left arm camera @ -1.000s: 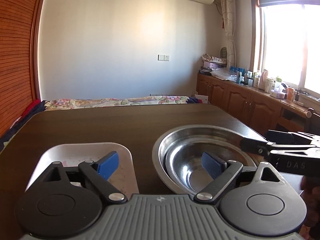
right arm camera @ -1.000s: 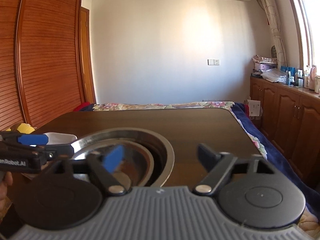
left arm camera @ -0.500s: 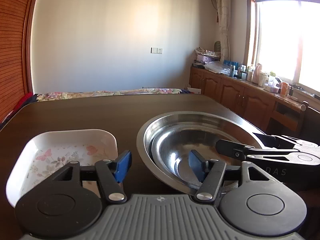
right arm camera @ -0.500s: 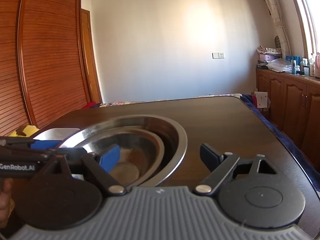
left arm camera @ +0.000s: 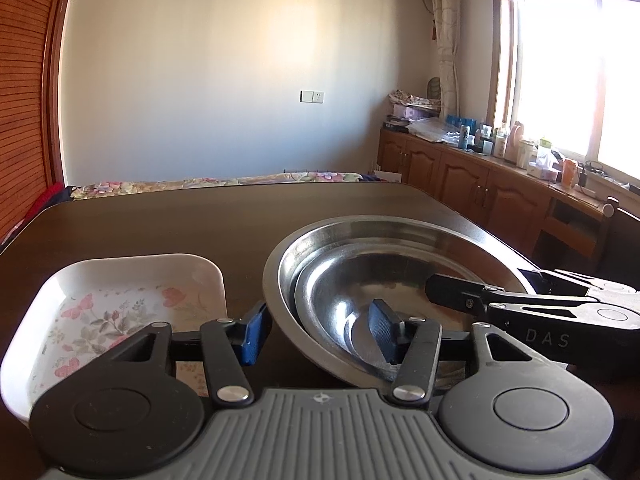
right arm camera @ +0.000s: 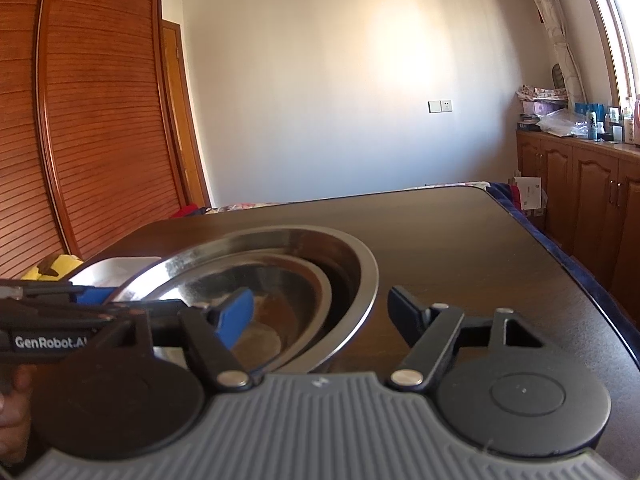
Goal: Organize plates and bowls
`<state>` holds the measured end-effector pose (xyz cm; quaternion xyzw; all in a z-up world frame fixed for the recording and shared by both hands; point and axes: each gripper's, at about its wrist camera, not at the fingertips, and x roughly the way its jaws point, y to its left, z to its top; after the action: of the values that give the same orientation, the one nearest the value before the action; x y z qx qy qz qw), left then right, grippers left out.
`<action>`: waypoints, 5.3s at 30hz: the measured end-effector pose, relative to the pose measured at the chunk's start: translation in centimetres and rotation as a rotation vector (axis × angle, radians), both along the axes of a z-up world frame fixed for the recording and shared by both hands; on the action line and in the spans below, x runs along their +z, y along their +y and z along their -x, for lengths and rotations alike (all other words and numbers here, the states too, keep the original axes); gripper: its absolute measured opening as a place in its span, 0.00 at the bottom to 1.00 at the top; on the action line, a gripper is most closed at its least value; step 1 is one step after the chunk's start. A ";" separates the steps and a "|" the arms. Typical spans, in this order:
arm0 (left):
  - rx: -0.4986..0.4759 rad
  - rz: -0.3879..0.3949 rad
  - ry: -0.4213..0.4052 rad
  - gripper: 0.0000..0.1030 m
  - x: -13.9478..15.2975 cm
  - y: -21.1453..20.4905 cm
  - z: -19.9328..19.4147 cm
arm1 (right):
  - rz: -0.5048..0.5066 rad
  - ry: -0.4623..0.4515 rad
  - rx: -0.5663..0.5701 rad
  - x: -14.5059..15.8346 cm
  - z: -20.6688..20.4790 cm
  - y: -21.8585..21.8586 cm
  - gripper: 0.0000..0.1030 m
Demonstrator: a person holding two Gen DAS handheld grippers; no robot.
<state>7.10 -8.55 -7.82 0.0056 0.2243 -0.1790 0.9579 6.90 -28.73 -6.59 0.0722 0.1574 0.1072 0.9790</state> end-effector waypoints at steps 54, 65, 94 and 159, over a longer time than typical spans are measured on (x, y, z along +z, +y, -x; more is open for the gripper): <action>0.050 0.009 -0.100 0.40 10.1 5.9 -0.7 | 0.002 -0.110 0.139 7.2 -1.7 4.3 0.36; 0.115 0.004 -0.090 0.40 9.5 9.7 0.6 | 0.009 -0.082 0.204 6.8 -1.6 8.3 0.36; 0.202 0.003 0.053 0.40 3.3 13.6 -0.9 | 0.088 0.043 0.256 2.8 -2.6 13.2 0.36; 0.278 -0.128 -0.119 1.00 8.9 8.4 3.6 | 0.134 -0.099 0.004 8.1 4.0 6.5 1.00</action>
<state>3.50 -0.18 1.12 0.0463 0.1765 -0.0294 0.9828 2.91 -22.25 1.50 0.0007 0.1159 0.1017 0.9880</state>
